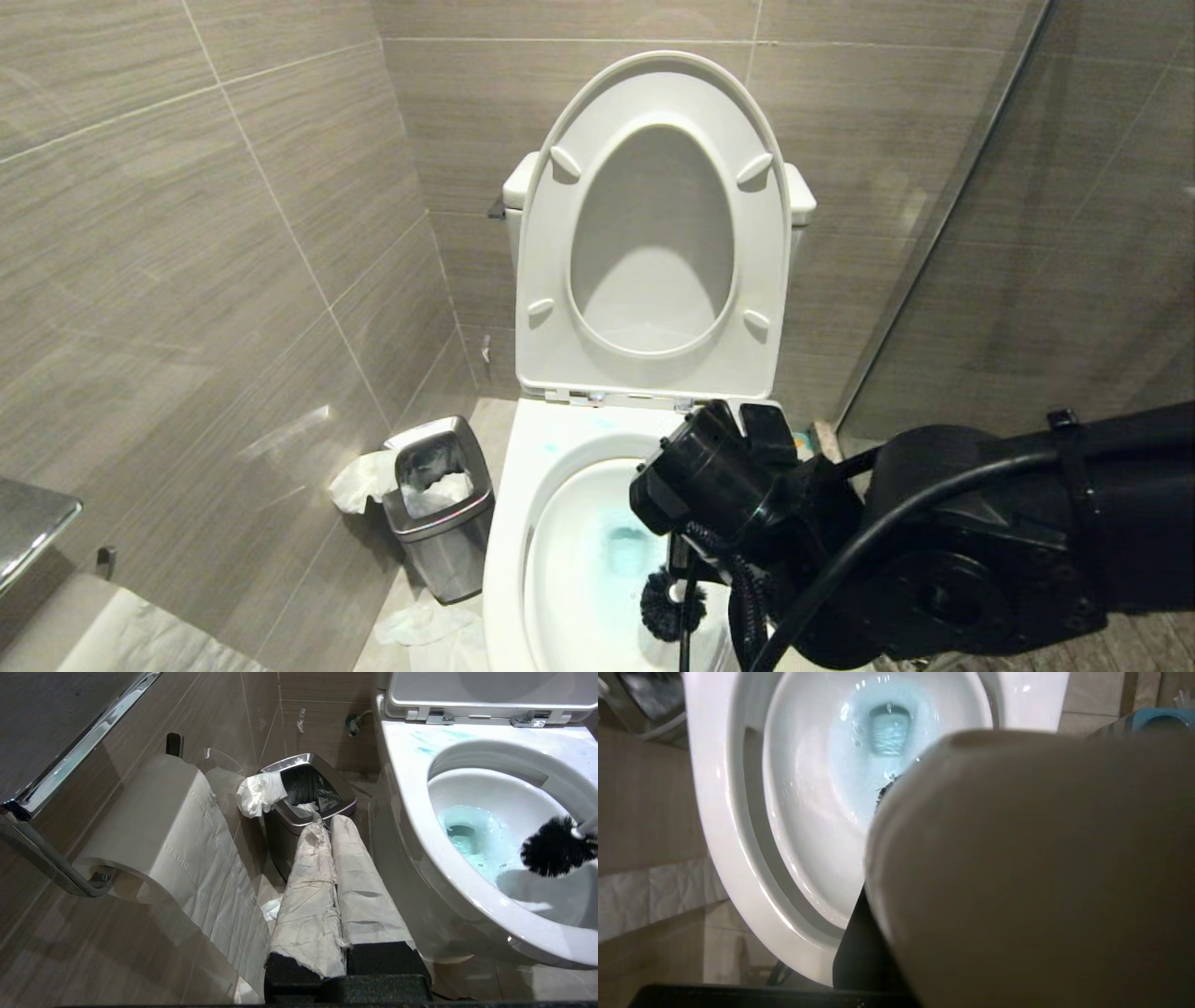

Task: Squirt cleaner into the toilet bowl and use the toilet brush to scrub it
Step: Scrub the toilet bowl

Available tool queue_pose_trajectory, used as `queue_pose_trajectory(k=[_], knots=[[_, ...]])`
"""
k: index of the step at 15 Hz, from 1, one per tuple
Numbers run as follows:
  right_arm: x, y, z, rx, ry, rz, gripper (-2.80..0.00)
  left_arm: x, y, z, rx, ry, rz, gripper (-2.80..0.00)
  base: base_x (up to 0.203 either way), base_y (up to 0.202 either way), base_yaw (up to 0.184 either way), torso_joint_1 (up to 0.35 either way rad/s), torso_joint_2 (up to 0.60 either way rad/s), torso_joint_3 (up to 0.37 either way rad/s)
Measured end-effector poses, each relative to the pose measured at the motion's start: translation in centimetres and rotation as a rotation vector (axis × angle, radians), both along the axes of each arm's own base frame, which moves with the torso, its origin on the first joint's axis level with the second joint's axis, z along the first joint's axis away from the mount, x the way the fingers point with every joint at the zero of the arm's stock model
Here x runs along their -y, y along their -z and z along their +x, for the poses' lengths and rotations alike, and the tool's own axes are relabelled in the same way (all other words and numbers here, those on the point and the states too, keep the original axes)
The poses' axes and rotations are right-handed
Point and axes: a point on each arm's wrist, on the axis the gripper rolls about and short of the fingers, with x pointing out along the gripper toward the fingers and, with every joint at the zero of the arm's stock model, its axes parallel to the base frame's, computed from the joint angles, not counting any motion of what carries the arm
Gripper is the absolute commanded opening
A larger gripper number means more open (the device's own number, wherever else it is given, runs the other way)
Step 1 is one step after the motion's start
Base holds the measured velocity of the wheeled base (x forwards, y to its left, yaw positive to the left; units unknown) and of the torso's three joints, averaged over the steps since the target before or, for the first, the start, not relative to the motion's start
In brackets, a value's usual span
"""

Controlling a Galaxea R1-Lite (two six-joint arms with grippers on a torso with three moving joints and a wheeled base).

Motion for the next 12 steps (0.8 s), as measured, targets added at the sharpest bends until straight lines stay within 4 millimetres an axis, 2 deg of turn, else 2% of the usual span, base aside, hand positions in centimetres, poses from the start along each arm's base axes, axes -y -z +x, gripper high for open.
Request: queue_pose_trajectory(k=[3,6,12], knots=[[0.4,-2.2,0.8,0.045,0.010,0.043,-2.80,0.0,0.0,0.0,0.000,0.000,-0.001,-2.80,0.000,0.000,0.000,0.000,0.00,0.000],[0.8,-5.2,0.8,0.094,-0.023,0.066,-2.80,0.0,0.0,0.0,0.000,0.000,-0.001,-2.80,0.000,0.000,0.000,0.000,0.00,0.000],[4.3,-11.2,-0.4,0.037,-0.064,0.043,-2.80,0.0,0.0,0.0,0.000,0.000,0.000,-2.80,0.000,0.000,0.000,0.000,0.00,0.000]])
